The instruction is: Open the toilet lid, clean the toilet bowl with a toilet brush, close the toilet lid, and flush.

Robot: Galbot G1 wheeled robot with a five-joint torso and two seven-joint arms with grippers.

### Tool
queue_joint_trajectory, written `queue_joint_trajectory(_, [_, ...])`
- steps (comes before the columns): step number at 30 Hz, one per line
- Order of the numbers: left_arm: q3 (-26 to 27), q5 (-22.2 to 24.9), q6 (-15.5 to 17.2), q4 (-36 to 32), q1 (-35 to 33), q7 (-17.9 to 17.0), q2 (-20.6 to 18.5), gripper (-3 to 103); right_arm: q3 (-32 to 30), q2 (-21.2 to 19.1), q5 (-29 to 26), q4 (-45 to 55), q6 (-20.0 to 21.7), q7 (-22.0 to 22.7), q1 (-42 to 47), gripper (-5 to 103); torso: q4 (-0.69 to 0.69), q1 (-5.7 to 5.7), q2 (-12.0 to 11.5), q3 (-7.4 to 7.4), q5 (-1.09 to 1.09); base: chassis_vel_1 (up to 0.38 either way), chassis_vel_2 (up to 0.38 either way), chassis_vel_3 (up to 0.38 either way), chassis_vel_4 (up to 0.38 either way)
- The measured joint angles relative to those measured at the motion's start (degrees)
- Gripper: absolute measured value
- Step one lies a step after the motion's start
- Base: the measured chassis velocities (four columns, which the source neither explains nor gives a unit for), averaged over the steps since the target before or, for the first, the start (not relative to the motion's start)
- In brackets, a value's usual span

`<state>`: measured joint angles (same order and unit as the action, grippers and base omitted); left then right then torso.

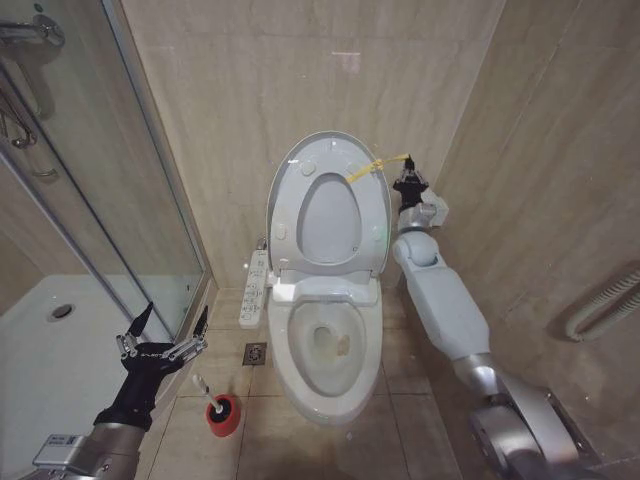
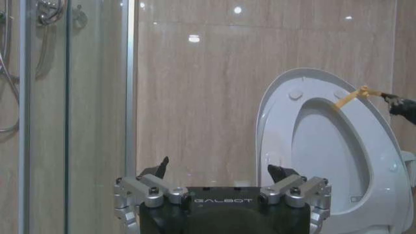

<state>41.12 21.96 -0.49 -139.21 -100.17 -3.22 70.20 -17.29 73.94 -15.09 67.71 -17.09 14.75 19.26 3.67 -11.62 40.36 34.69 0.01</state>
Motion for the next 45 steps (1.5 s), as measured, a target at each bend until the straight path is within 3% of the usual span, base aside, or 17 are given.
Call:
queue_joint_trajectory(7, [0.0, 0.0, 0.0, 0.0, 0.0, 0.0, 0.0, 100, -0.1, -1.4, -0.8, 2.5, 0.7, -0.5, 3.8, 0, 0.0, 0.0, 0.0, 0.0, 0.0, 0.0, 0.0, 0.0, 0.0])
queue_joint_trajectory(8, [0.0, 0.0, 0.0, 0.0, 0.0, 0.0, 0.0, 100, 0.0, -2.0, -1.6, 3.7, 1.0, -1.0, 5.0, 8, 0.01, 0.0, 0.0, 0.0, -0.02, 0.0, 0.0, 0.0, 0.0])
queue_joint_trajectory(10, [0.0, 0.0, 0.0, 0.0, 0.0, 0.0, 0.0, 100, 0.3, -2.8, -2.5, 5.0, 1.3, -1.3, 6.3, 8, 0.02, 0.0, 0.0, 0.0, 0.0, 0.0, 0.0, 0.0, 0.0])
queue_joint_trajectory(13, [0.0, 0.0, 0.0, 0.0, 0.0, 0.0, 0.0, 100, 2.1, -5.7, -11.4, 15.5, 8.4, 1.9, 11.4, 8, 0.05, 0.0, 0.0, 0.0, 0.02, 0.0, 0.0, 0.0, 0.0])
queue_joint_trajectory(15, [0.0, 0.0, 0.0, 0.0, 0.0, 0.0, 0.0, 100, 2.5, -6.4, -13.1, 18.4, 10.1, 2.6, 12.6, 8, 0.06, 0.0, 0.0, -0.01, -0.01, 0.0, 0.0, 0.0, 0.0])
queue_joint_trajectory(16, [0.0, 0.0, 0.0, 0.0, 0.0, 0.0, 0.0, 100, 3.1, -7.1, -13.7, 20.6, 10.9, 2.8, 13.8, 34, 0.05, 0.01, 0.0, -0.01, -0.01, 0.0, 0.0, 0.0, 0.0])
queue_joint_trajectory(22, [0.0, 0.0, 0.0, 0.0, 0.0, 0.0, 0.0, 100, 3.8, -8.0, -15.5, 25.9, 11.8, 3.2, 17.4, 34, -0.01, 0.01, 0.0, 0.0, -0.01, 0.0, 0.0, 0.0, 0.0])
queue_joint_trajectory(23, [0.0, 0.0, 0.0, 0.0, 0.0, 0.0, 0.0, 100, 3.8, -8.0, -15.6, 26.4, 11.6, 2.9, 18.1, 61, -0.01, 0.0, 0.0, 0.0, 0.0, 0.0, 0.0, 0.0, 0.0])
queue_joint_trajectory(30, [0.0, 0.0, 0.0, 0.0, 0.0, 0.0, 0.0, 100, 2.9, -8.3, -15.9, 29.7, 10.4, 1.9, 21.8, 61, -0.02, 0.0, 0.0, 0.0, -0.01, 0.0, 0.0, 0.0, 0.0])
queue_joint_trajectory(31, [0.0, 0.0, 0.0, 0.0, 0.0, 0.0, 0.0, 100, 2.5, -8.6, -16.1, 31.1, 10.3, 1.8, 23.4, 88, -0.02, 0.0, 0.0, 0.0, -0.01, 0.0, 0.0, 0.0, 0.0])
queue_joint_trajectory(32, [0.0, 0.0, 0.0, 0.0, 0.0, 0.0, 0.0, 100, 1.9, -8.8, -16.1, 32.4, 10.3, 1.8, 25.0, 88, 0.02, 0.0, 0.0, 0.0, 0.0, 0.0, 0.0, 0.0, 0.0])
queue_joint_trajectory(34, [0.0, 0.0, 0.0, 0.0, 0.0, 0.0, 0.0, 100, 0.7, -9.4, -16.3, 34.7, 10.3, 1.8, 27.7, 88, -0.05, 0.0, 0.0, 0.0, 0.0, 0.0, 0.0, 0.0, 0.0])
queue_joint_trajectory(35, [0.0, 0.0, 0.0, 0.0, 0.0, 0.0, 0.0, 100, -0.9, -10.1, -16.3, 37.8, 10.5, 1.8, 32.3, 88, 0.04, 0.01, 0.0, -0.01, -0.01, 0.0, 0.0, 0.0, 0.0])
queue_joint_trajectory(36, [0.0, 0.0, 0.0, 0.0, 0.0, 0.0, 0.0, 100, -1.9, -10.7, -16.3, 40.1, 10.5, 2.0, 35.5, 88, 0.02, 0.0, 0.0, 0.01, 0.0, 0.0, 0.0, 0.0, 0.0])
queue_joint_trajectory(37, [0.0, 0.0, 0.0, 0.0, 0.0, 0.0, 0.0, 100, -2.8, -10.9, -16.2, 42.0, 10.6, 2.1, 38.4, 100, 0.02, 0.0, 0.0, 0.0, 0.0, 0.0, 0.0, 0.0, 0.0])
queue_joint_trajectory(39, [0.0, 0.0, 0.0, 0.0, 0.0, 0.0, 0.0, 100, -3.8, -10.8, -15.9, 43.6, 10.5, 2.2, 41.3, 100, 0.02, 0.01, 0.0, -0.01, -0.02, 0.0, 0.0, 0.0, 0.0])
queue_joint_trajectory(45, [0.0, 0.0, 0.0, 0.0, 0.0, 0.0, 0.0, 100, -6.9, -7.8, -10.4, 46.2, 8.0, 1.9, 54.9, 100, 0.0, 0.0, 0.0, 0.0, 0.0, 0.0, 0.0, 0.0, 0.0])
